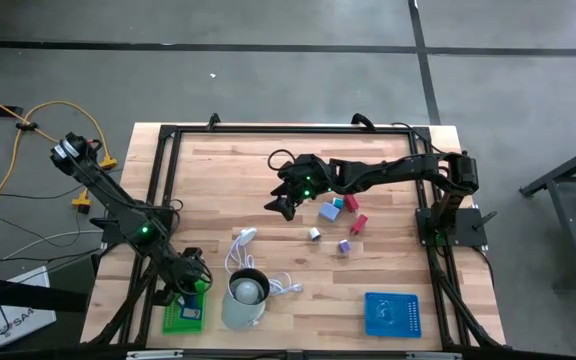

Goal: Pick & Place Office items
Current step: Put the blue digital timer into the green basket, then put the dark blue digital timer into the green basket

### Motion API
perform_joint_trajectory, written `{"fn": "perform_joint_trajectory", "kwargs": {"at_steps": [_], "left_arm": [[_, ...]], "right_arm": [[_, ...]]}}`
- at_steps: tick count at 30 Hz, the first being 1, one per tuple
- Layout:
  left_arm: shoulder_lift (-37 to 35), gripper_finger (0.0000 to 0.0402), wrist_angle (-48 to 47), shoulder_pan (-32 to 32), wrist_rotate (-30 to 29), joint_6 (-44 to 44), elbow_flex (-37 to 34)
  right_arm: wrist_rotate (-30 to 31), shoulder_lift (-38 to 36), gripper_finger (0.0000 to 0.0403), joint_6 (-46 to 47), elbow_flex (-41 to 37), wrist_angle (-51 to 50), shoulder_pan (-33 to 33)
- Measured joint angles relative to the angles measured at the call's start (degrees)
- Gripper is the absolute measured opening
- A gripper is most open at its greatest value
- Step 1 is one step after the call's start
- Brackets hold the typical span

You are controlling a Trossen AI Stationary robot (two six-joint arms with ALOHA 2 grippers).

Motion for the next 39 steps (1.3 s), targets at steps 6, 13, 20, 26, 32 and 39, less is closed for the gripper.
{"fn": "perform_joint_trajectory", "kwargs": {"at_steps": [6,13,20,26,32,39], "left_arm": [[0.0,0.0082,-0.1,0.0,-0.01,0.0,0.0],[-0.01,0.0083,-0.1,0.0,0.03,0.24,0.0],[-0.02,0.0083,-0.05,0.0,0.3,1.31,0.0],[-0.02,0.0084,-0.09,0.0,0.86,1.33,0.0],[-0.02,0.0116,-0.07,0.0,1.52,1.33,0.0],[-0.02,0.0184,0.1,0.0,1.23,1.27,0.0]], "right_arm": [[0.0,0.0,0.0285,-0.01,0.0,0.0,0.0],[0.0,0.0,0.0285,0.0,0.0,0.0,0.0],[0.0,0.0,0.0285,-0.01,0.0,0.0,0.0],[0.0,0.0,0.0285,-0.01,0.0,0.0,0.01],[0.0,0.0,0.0285,0.0,0.0,0.0,0.02],[0.0,0.0,0.0285,-0.02,0.0,0.0,0.0]]}}
